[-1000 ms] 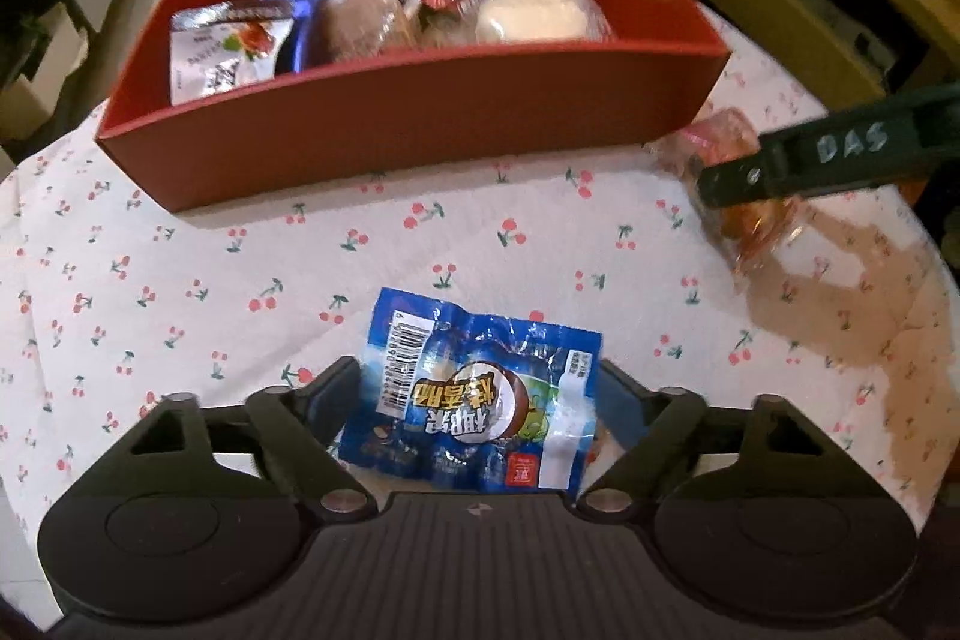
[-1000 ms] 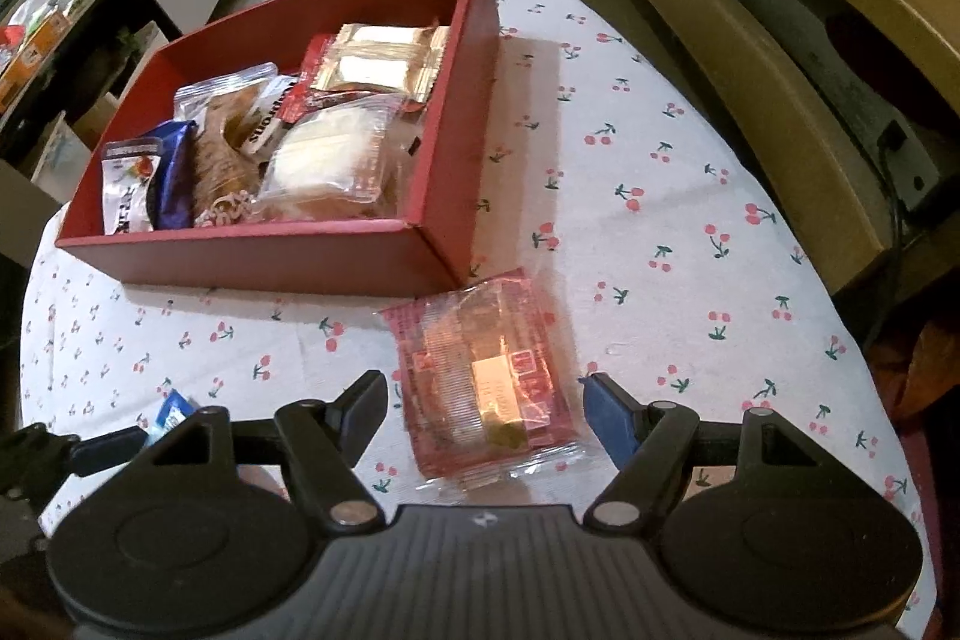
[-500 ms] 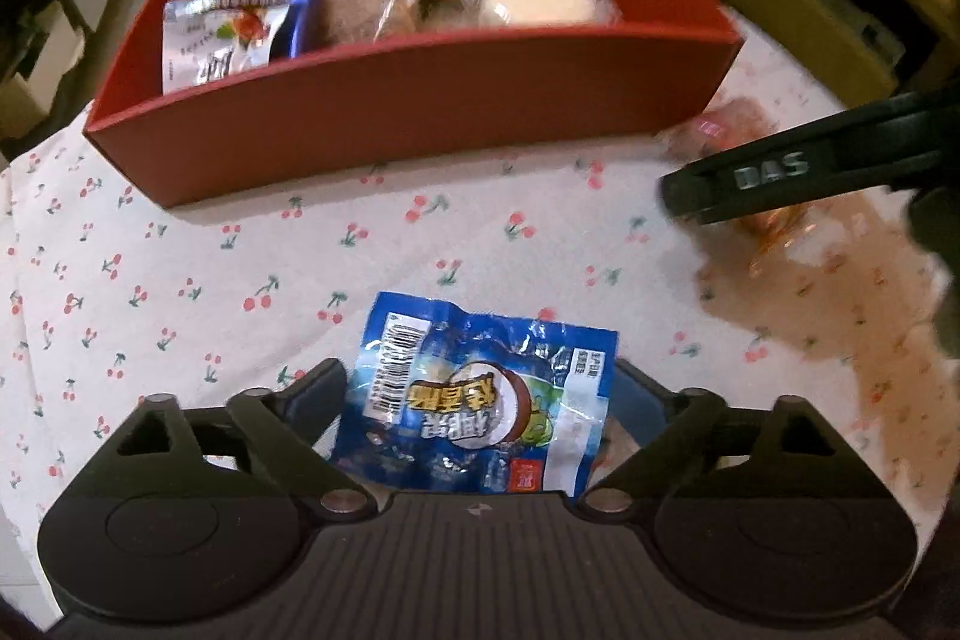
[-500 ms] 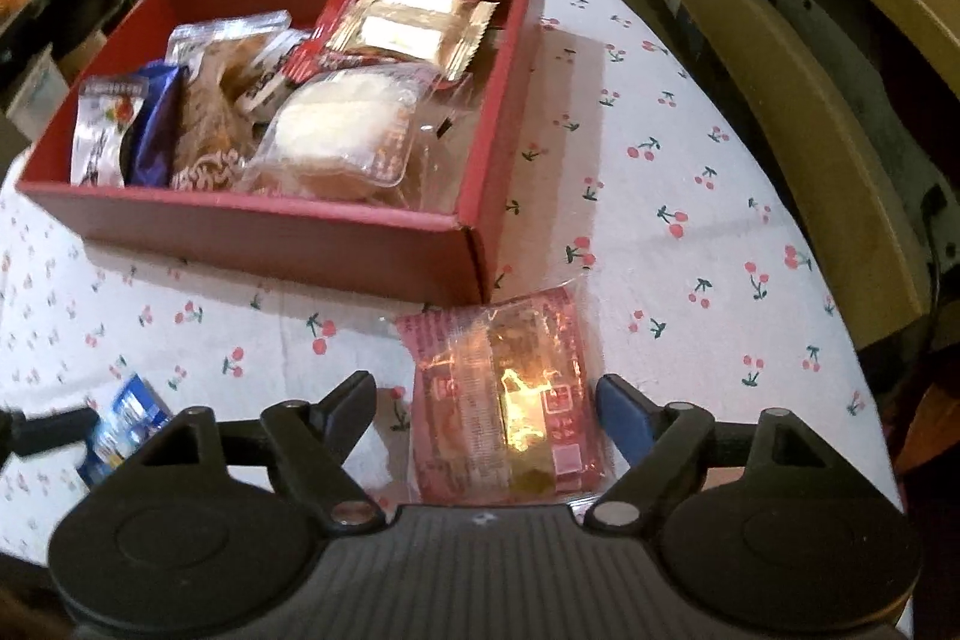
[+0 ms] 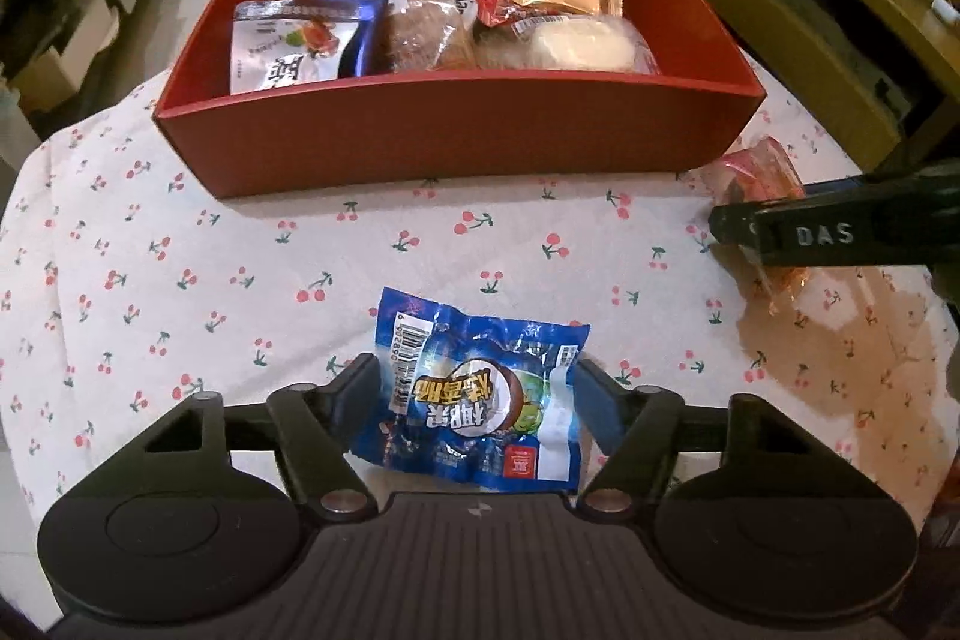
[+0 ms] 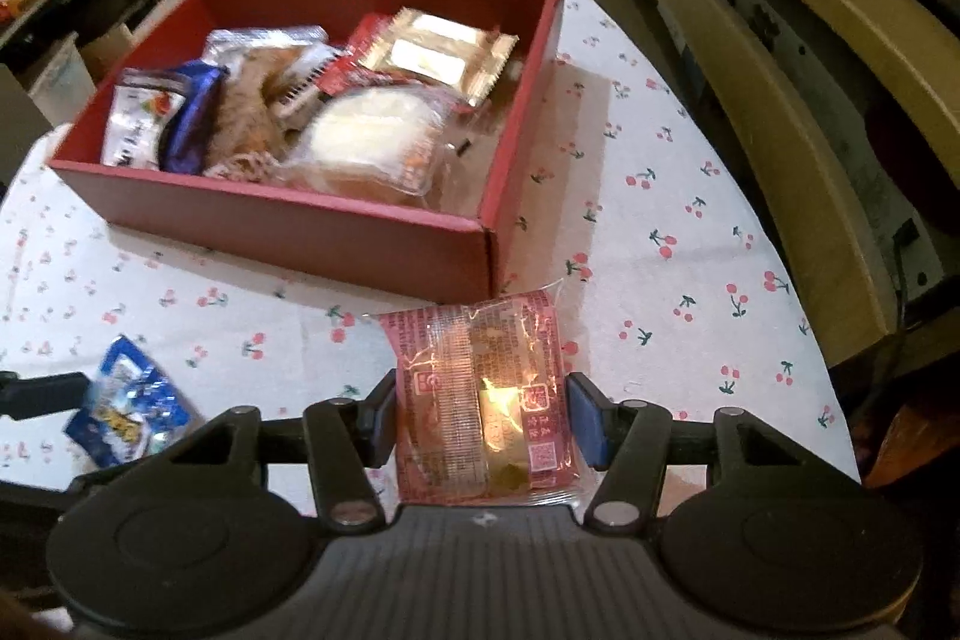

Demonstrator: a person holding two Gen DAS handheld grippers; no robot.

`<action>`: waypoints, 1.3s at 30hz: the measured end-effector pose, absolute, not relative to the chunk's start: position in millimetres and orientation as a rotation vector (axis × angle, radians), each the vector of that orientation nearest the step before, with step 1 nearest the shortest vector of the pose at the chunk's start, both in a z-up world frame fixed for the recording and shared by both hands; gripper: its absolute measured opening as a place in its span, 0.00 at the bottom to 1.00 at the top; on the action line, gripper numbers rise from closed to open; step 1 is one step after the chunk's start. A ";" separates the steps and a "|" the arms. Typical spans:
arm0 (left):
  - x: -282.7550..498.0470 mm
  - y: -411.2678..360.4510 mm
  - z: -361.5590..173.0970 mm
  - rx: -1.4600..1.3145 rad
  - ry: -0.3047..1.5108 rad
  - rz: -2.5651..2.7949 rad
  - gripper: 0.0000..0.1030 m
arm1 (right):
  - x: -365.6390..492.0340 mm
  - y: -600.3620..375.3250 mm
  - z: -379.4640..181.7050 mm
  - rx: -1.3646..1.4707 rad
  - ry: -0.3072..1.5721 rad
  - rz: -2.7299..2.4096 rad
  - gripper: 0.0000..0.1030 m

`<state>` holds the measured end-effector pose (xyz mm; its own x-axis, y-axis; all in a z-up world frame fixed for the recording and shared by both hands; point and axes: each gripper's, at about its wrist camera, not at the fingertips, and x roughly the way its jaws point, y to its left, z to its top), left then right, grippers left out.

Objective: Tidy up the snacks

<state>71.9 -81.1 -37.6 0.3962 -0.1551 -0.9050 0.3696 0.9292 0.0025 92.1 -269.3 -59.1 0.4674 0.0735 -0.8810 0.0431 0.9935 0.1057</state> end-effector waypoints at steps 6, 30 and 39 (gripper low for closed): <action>69.8 -70.2 -31.9 0.175 1.122 -0.335 0.62 | 77.1 -261.9 -43.2 0.138 1.044 0.053 0.61; 93.4 -33.3 -33.9 0.113 1.149 -0.234 0.88 | 70.6 -241.9 -39.4 0.146 1.048 0.135 0.61; 110.2 -56.6 -63.9 0.278 1.141 -0.240 0.90 | 74.0 -233.3 -41.8 0.134 1.061 0.167 0.61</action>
<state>110.2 -56.6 -63.9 0.3977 -0.0462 -0.9164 0.3273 0.9402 0.0946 74.0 -233.3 -41.8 0.4775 0.2012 -0.8553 -0.0720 0.9791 0.1901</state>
